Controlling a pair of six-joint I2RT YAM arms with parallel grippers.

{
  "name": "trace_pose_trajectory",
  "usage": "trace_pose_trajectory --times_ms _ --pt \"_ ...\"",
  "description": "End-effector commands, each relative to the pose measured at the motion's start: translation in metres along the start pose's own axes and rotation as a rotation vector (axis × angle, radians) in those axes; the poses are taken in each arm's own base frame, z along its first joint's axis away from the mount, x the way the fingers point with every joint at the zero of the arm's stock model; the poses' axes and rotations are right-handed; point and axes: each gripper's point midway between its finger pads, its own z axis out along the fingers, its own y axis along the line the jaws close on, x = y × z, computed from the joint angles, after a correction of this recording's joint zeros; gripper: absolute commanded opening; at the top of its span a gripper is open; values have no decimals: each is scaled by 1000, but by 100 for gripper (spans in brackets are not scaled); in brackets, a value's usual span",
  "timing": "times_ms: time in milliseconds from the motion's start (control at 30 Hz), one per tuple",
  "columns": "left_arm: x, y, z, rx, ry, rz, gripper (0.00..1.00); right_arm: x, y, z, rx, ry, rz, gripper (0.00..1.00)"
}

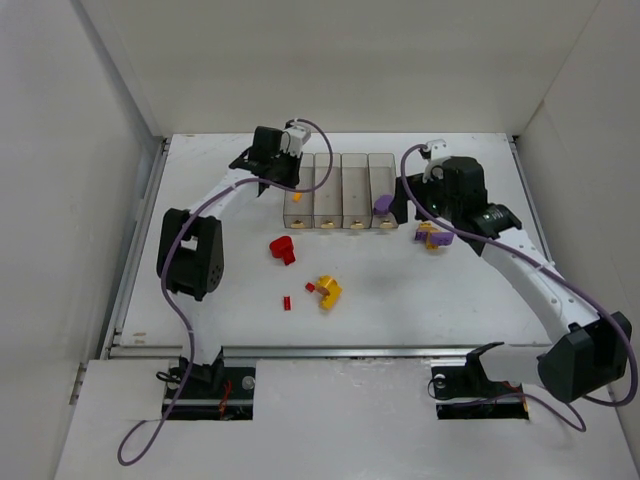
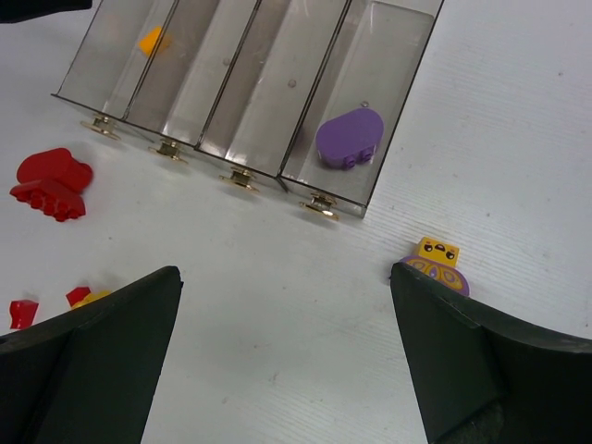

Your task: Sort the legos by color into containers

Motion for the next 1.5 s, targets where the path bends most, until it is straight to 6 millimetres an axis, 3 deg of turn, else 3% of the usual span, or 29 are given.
trace_pose_trajectory --times_ms 0,33,67,100,200,333,367,533,633,733,767,833,867,900,1000,1067,1100,1133,1200,1233,1300,1467 --pt "-59 -17 -63 28 -173 159 0 -10 1 -10 -9 -47 -4 100" --pt "-64 -24 -71 61 -199 206 0 -13 2 -14 -10 -59 -5 100" --pt "-55 -27 -76 75 -192 237 0 -15 4 -17 -22 -67 -7 100" --pt "-64 -24 -96 57 -228 273 18 -11 3 -16 -21 -58 -6 100" --pt "-57 -35 -119 121 -234 344 99 -13 6 -16 -34 -66 2 100" --pt "-5 -54 -139 253 -109 510 100 -15 18 -28 -88 -65 32 100" --pt "17 -56 -144 297 -51 587 100 -9 24 -33 -109 -55 44 100" --pt "84 -76 -158 444 80 752 100 19 47 -50 -170 4 98 100" --pt "90 -81 -174 448 9 873 100 36 49 -54 -168 55 134 100" --pt "113 -86 -189 415 -76 1135 100 57 63 -56 -197 134 149 100" --pt "123 -90 -184 435 -67 1139 100 68 65 -53 -190 171 165 100" --pt "115 -101 -193 410 -157 1284 100 83 73 -52 -208 221 231 100" --pt "116 -108 -194 422 -185 1318 100 79 81 -55 -253 197 260 100" --pt "120 -112 -192 432 -198 1351 100 86 81 -54 -251 199 293 100" --pt "115 -137 -186 498 -253 1509 100 78 80 -56 -224 146 393 100" --pt "127 -163 -175 630 -231 1581 100 76 79 -55 -218 135 403 100" --pt "116 -172 -175 657 -241 1619 100 78 79 -52 -214 146 404 100" --pt "130 -179 -160 739 -179 1622 100 82 78 -50 -207 164 406 100" --pt "146 -198 -155 866 -109 1639 100 86 77 -50 -200 184 385 100" --pt "141 -201 -152 886 -94 1672 100 88 73 -50 -179 188 385 100" --pt "165 -208 -146 989 -21 1677 100 87 71 -52 -162 180 353 100" --pt "192 -205 -139 1068 94 1695 100 90 62 -57 -118 177 330 100"
